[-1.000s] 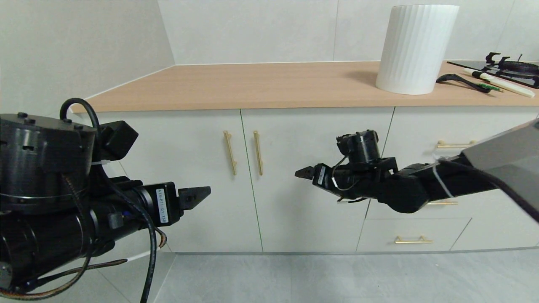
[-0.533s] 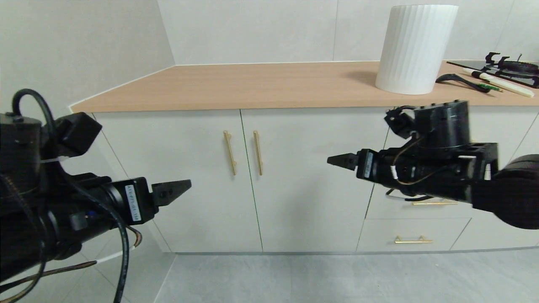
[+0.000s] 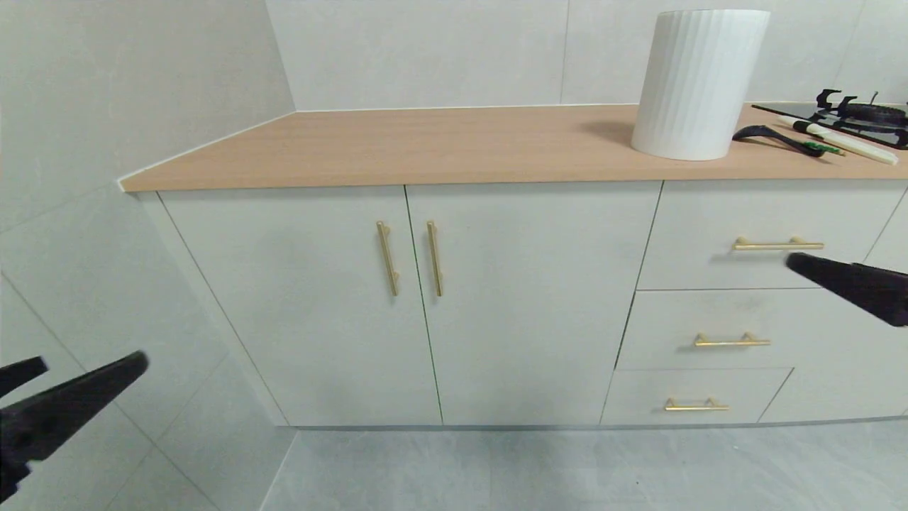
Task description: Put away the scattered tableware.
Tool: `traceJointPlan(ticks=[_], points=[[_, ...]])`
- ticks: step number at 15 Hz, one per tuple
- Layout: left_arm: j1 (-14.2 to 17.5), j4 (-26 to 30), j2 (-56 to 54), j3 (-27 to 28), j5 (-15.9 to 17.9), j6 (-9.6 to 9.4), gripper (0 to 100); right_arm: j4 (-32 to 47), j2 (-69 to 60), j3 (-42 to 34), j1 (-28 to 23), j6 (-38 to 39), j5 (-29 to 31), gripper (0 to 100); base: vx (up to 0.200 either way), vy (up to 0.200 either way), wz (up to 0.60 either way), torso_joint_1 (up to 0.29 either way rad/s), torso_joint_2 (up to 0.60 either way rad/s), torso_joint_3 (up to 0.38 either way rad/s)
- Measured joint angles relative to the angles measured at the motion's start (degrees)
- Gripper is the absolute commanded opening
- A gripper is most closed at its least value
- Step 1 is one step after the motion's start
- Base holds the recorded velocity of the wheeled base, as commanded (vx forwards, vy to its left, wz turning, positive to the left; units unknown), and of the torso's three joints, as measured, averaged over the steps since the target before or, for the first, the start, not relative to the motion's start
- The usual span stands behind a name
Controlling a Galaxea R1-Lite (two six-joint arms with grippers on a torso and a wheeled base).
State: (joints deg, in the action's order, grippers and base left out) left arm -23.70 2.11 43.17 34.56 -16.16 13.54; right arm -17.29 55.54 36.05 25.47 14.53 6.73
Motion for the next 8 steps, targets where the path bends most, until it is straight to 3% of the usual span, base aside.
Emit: traceJointPlan(ticks=[4,6,8], points=[[6.0,10.8,-17.0,-3.1,2.0,-3.43,100,15.2,-25.0,-4.5,-7.0,-9.2,0.5,100,0.000,0.000,0.00,0.000,0.00,0.000],[9.9,13.5,-24.1,-4.0,2.6,-6.88,100,27.4,-35.1,-4.9,-12.3,-11.4,0.5,100,0.000,0.000,0.00,0.000,0.00,0.000],[12.9,14.0,-29.7,-6.0,3.0,-10.53,100,32.7,-43.2,-6.2,-17.0,-12.4,0.7,100,0.000,0.000,0.00,0.000,0.00,0.000]])
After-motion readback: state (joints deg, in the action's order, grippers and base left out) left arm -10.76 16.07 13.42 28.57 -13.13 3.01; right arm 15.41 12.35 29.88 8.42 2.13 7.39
